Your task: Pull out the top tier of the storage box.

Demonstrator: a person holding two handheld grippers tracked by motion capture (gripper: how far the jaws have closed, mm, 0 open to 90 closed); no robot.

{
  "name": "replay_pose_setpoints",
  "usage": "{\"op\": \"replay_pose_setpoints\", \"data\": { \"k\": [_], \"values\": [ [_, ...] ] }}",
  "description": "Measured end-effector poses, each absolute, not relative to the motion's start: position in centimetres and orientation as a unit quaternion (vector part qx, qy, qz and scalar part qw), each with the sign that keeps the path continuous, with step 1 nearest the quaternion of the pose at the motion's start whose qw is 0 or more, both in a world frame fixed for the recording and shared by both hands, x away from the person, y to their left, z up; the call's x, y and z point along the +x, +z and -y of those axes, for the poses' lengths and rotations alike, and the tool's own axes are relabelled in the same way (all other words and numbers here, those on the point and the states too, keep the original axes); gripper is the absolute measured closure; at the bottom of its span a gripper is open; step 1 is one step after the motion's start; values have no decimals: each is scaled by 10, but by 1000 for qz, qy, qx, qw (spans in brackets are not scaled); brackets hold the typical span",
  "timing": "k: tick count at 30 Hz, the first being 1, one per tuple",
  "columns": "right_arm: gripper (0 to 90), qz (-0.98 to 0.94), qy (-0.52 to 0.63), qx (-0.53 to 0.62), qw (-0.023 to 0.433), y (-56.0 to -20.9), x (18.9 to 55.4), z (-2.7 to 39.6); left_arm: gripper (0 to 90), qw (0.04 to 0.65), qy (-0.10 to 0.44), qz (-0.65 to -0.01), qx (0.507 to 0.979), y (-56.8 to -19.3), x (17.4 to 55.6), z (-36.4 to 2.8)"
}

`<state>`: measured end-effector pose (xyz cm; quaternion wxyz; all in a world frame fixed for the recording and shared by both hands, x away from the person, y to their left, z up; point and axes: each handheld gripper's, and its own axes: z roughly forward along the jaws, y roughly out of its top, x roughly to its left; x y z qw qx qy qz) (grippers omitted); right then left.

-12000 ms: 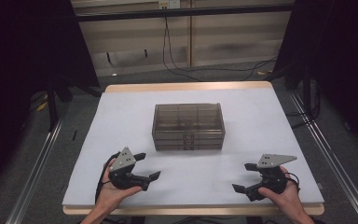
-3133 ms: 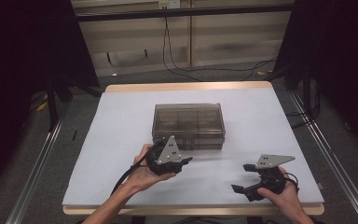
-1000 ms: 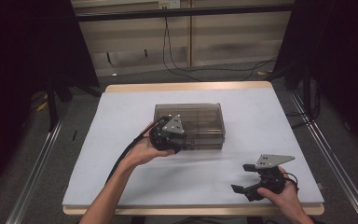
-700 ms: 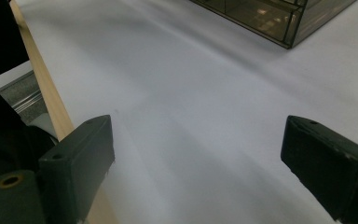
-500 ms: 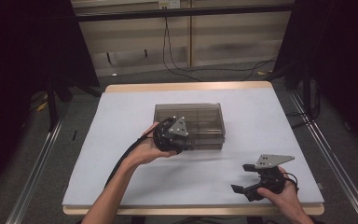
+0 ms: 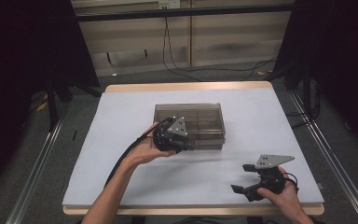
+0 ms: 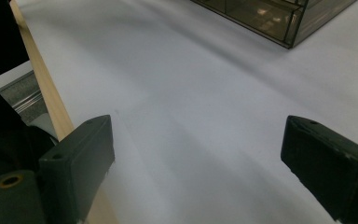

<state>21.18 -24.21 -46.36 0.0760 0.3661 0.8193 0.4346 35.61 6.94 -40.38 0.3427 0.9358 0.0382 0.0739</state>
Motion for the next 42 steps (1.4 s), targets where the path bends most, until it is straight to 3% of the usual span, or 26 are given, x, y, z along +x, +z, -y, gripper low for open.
{"op": "replay_pose_setpoints", "data": {
  "k": [42],
  "values": [
    [96, -820, 432, 367, 77, -464, 212, 241, 736, 334, 34, -10, 942, -400, 337, -71]
  ]
}}
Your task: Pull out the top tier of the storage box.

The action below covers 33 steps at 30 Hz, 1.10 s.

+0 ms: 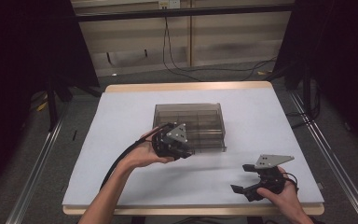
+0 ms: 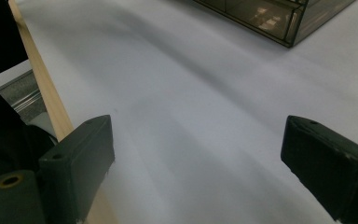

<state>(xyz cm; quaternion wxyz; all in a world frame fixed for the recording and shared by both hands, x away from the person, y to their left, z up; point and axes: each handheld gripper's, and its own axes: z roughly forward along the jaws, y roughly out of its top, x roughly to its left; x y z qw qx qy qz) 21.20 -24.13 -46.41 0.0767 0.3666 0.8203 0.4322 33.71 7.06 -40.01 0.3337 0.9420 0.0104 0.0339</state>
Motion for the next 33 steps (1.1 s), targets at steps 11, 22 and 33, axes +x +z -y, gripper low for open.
{"op": "replay_pose_setpoints", "data": {
  "k": [11, 22, 33],
  "values": [
    [96, -820, 433, 367, 77, -464, 212, 242, 743, 328, 14, -5, 945, -400, 334, -72],
    [96, -820, 432, 367, 77, -464, 212, 242, 750, 333, 9, -10, 943, -401, 332, -72],
    [96, -820, 433, 367, 78, -464, 212, 242, 753, 328, 1, -8, 945, -400, 328, -72]
  ]
}}
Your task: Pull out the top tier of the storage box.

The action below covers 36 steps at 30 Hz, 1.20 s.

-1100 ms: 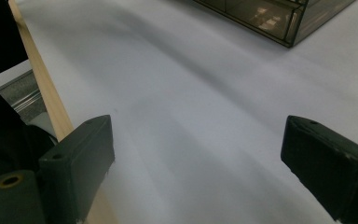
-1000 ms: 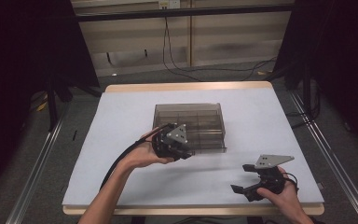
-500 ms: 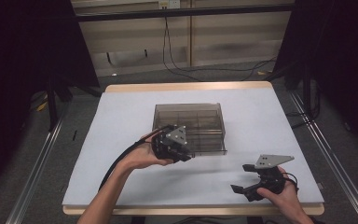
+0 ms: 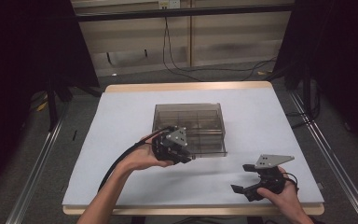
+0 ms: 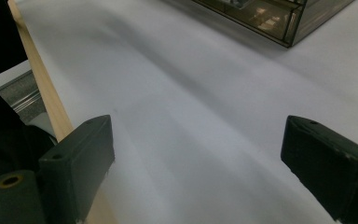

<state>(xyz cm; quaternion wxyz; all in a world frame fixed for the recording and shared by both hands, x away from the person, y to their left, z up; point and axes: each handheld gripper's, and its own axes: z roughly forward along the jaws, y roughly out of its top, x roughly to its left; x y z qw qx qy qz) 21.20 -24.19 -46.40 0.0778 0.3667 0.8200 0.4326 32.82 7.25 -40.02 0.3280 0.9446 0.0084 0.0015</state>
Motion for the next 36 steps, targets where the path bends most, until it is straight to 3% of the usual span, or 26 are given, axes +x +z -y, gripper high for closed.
{"op": "replay_pose_setpoints", "data": {
  "k": [30, 36],
  "values": [
    [94, -820, 432, 367, 77, -464, 212, 241, 763, 318, -16, -5, 948, -400, 322, -73],
    [93, -820, 433, 367, 77, -464, 212, 242, 722, 326, -21, -9, 945, -400, 322, -73]
  ]
}}
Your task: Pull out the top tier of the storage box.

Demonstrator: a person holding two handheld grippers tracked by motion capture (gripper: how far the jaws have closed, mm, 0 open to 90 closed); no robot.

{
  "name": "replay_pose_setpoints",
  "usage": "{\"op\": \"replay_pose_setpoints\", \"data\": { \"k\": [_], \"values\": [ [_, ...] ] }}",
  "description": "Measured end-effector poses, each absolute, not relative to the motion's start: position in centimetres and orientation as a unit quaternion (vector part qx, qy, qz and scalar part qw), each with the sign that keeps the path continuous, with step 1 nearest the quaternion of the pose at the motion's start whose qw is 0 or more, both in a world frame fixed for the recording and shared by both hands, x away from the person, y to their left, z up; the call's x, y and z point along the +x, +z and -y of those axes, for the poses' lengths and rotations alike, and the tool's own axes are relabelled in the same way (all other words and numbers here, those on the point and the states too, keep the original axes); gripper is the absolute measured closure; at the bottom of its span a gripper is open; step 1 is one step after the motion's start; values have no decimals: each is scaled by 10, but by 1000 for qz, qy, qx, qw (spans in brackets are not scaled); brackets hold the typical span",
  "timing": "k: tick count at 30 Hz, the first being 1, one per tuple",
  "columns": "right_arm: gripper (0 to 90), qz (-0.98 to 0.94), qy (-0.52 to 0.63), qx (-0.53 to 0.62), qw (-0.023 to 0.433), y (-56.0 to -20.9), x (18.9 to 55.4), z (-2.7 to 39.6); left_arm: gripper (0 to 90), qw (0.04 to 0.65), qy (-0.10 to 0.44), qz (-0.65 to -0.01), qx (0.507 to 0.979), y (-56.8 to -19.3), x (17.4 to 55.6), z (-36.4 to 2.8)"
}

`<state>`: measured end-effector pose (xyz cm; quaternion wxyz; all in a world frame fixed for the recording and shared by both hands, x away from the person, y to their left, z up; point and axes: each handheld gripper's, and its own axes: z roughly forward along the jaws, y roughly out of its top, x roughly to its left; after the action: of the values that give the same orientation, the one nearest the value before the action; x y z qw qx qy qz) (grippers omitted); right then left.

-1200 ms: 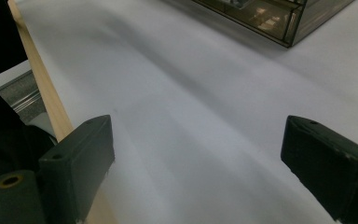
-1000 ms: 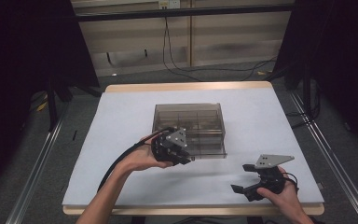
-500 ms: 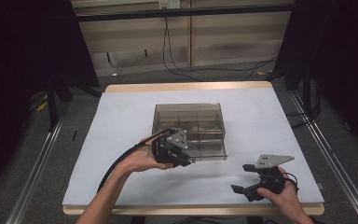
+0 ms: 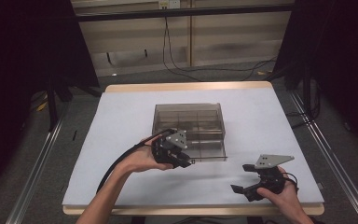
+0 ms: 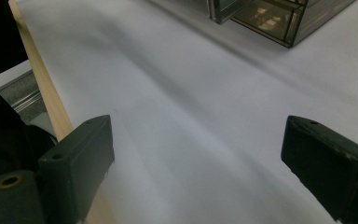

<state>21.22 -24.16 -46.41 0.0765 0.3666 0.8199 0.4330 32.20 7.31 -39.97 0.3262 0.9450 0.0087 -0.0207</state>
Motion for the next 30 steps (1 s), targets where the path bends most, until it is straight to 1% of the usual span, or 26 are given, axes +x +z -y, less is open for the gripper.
{"op": "replay_pose_setpoints", "data": {
  "k": [5, 10, 11, 12, 15, 16, 18, 21, 25, 29, 30],
  "values": [
    [93, -820, 433, 367, 76, -464, 212, 242, 589, 339, -9, -19, 940, -395, 319, -74],
    [93, -820, 433, 368, 77, -464, 212, 242, 369, 349, 25, -43, 936, -391, 316, -80],
    [93, -820, 433, 367, 76, -464, 212, 242, 292, 352, 39, -53, 934, -392, 316, -82],
    [93, -820, 433, 367, 76, -464, 212, 242, 292, 356, 43, -58, 932, -391, 316, -83],
    [93, -820, 433, 367, 77, -464, 212, 242, 235, 366, 70, -73, 925, -390, 316, -92],
    [92, -819, 433, 367, 77, -464, 212, 242, 193, 378, 77, -85, 919, -390, 316, -94],
    [92, -820, 433, 367, 78, -464, 212, 242, 173, 388, 89, -101, 912, -387, 316, -101],
    [92, -820, 433, 367, 78, -464, 212, 242, 114, 392, 115, -120, 905, -385, 315, -112],
    [92, -819, 433, 367, 78, -464, 212, 242, 97, 394, 131, -135, 900, -385, 313, -121],
    [92, -819, 433, 368, 79, -463, 212, 243, 94, 408, 150, -162, 886, -387, 306, -134],
    [92, -819, 433, 368, 79, -463, 212, 243, 100, 415, 158, -179, 878, -387, 303, -139]
  ]
}}
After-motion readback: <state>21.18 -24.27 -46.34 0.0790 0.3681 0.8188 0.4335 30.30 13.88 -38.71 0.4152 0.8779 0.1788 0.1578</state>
